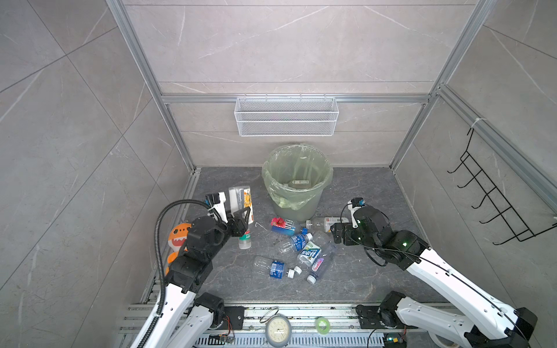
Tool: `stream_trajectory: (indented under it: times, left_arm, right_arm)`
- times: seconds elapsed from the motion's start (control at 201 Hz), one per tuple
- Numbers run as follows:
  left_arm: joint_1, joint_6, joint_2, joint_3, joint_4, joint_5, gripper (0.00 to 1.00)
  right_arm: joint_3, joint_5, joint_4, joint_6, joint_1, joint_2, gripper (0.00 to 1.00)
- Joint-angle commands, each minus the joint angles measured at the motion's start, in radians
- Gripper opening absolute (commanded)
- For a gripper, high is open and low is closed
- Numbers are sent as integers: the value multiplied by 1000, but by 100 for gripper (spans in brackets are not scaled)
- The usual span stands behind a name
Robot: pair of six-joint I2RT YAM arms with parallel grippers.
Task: Throw the plastic bottles in the bin
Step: Pick up the plastic bottle from the middle-left of the table, then throw the plastic bottle into the trash bin.
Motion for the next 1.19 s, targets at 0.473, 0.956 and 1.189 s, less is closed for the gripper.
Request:
stream_trajectory:
  times: [0.473,0.956,1.189]
  left_arm:
    - [-3,-18,972,1122,2,323,100]
    - [-3,33,658,749,56,217,100]
    - [-3,55,558,585,42,167,100]
  right_arm:
    - [124,6,-41,-39,3,-8,100]
    - [137,18,-74,-26,4,4,100]
    - [111,6,-78,5,3,11,100]
